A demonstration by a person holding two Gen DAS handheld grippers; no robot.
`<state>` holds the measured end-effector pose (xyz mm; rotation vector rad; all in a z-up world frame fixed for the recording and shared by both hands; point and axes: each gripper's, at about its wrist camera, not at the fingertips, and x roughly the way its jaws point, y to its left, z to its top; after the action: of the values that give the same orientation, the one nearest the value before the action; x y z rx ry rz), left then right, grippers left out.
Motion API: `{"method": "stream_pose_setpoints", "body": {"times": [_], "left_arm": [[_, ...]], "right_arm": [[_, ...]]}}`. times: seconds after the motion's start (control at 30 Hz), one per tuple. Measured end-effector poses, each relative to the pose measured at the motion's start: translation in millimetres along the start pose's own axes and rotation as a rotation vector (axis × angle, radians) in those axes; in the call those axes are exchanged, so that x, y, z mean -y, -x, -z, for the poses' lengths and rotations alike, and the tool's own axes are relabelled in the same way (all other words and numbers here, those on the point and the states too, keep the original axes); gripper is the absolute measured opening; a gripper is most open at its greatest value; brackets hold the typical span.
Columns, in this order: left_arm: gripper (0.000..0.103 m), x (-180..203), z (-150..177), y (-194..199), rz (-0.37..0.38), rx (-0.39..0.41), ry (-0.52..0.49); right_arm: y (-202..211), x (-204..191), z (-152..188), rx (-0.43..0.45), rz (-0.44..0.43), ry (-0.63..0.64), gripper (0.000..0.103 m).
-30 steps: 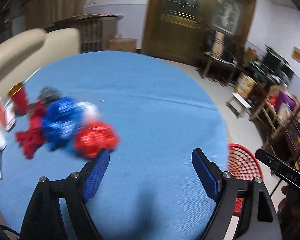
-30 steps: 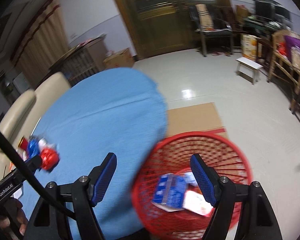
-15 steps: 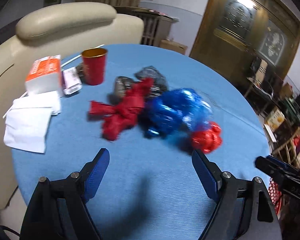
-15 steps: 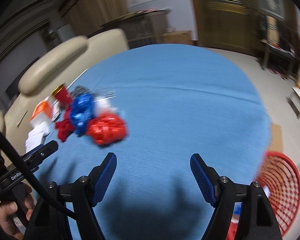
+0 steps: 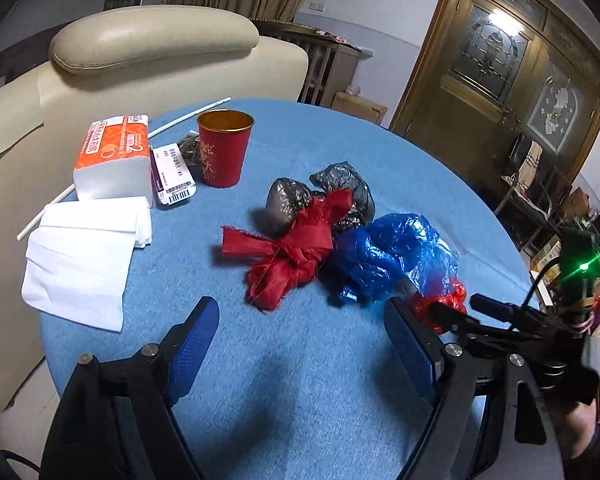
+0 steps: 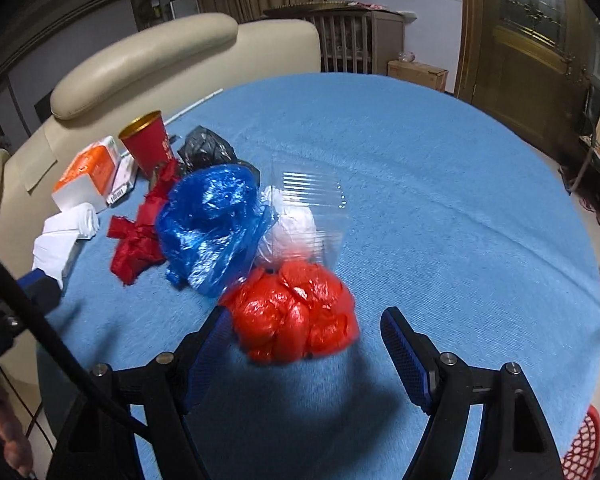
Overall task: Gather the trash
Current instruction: 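Grasp the blue plastic bag with the left gripper while the right grasps the red bag, then carry the red bag to the wastebasket and release it with the right gripper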
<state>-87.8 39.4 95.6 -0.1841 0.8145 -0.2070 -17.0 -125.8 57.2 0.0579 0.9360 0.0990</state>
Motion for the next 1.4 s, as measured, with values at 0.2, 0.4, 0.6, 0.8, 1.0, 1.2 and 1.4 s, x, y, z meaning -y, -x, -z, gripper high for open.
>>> {"method": "stream_pose_setpoints", "body": {"times": [0.2, 0.4, 0.6, 0.8, 1.0, 1.2, 1.4], "left_arm": [[0.085, 10.5, -8.7, -8.0, 0.015, 0.001, -0.027], [0.085, 37.6, -23.1, -30.3, 0.044, -0.027, -0.11], [0.085, 71.2, -29.4, -62.8, 0.045, -0.069, -0.253], [0.085, 85.9, -28.4, -101.4, -0.004, -0.144, -0.397], [0.064, 92.9, -29.5, -109.3, 0.018, -0.173, -0.425], [0.063, 82.0, -36.3, -72.0, 0.022, -0.098, -0.378], [0.063, 70.5, -44.2, -19.0, 0.033, 0.008, -0.302]], "right_arm": [[-15.8, -2.9, -5.9, -0.023, -0.031, -0.002, 0.079], [-6.7, 6.8, 0.5, -0.001, -0.065, -0.052, 0.069], [18.5, 33.7, 19.8, 0.028, -0.064, -0.134, 0.069], [45.6, 56.7, 38.8, 0.056, -0.066, -0.194, 0.069], [55.3, 62.3, 44.4, 0.075, -0.064, -0.224, 0.069], [65.4, 63.4, 49.8, 0.1, -0.07, -0.248, 0.068], [83.9, 66.4, 56.6, 0.131, -0.074, -0.263, 0.068]]}}
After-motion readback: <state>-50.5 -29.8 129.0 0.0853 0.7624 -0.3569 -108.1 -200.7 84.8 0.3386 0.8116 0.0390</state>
